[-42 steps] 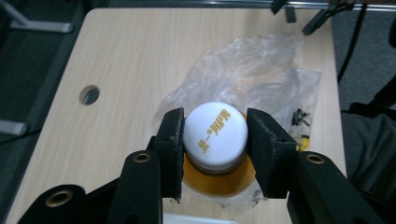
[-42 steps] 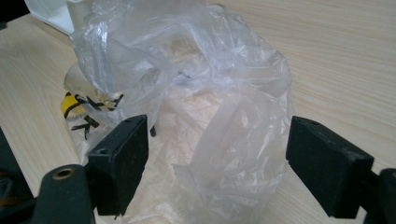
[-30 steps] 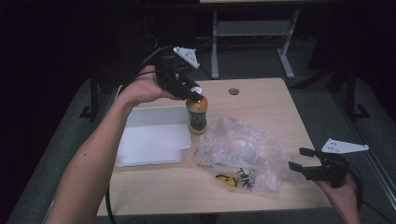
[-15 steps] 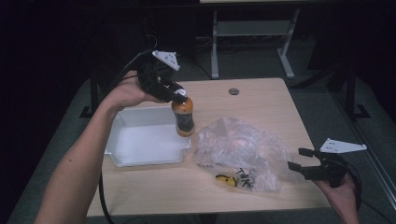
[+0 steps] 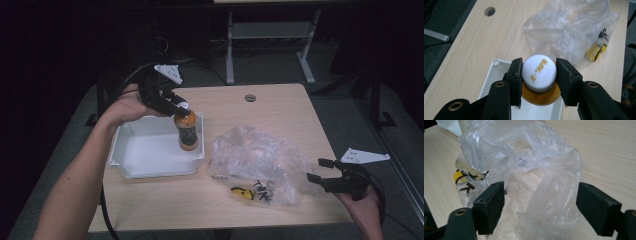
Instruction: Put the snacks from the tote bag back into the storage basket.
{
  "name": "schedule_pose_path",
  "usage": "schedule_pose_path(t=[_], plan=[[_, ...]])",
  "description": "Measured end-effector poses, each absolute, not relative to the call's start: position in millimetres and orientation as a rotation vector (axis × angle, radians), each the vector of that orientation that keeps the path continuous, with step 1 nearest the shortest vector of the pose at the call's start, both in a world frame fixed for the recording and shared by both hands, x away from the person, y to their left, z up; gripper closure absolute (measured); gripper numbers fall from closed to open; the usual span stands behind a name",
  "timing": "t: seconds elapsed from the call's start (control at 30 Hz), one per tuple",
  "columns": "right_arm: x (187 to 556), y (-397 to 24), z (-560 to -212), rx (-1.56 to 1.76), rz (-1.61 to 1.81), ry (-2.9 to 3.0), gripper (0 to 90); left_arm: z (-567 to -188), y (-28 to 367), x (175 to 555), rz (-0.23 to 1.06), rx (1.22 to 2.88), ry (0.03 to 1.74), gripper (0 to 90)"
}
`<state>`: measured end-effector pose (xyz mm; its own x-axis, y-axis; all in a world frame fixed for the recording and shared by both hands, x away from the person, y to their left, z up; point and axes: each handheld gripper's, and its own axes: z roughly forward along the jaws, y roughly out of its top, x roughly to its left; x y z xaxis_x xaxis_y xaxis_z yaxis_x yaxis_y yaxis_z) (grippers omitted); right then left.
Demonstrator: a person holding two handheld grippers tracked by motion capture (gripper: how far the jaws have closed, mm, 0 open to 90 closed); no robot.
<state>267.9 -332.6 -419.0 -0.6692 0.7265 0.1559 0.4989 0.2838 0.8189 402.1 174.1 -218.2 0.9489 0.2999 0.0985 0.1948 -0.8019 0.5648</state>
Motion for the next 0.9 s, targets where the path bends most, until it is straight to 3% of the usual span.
schedule_pose_path(t=[0.9], plan=[[264.3,-332.9,-417.3,1.138,1.347,2.261,20.3,-265.4,180.2,405.0,0.216,2.556,0.367,58.8]])
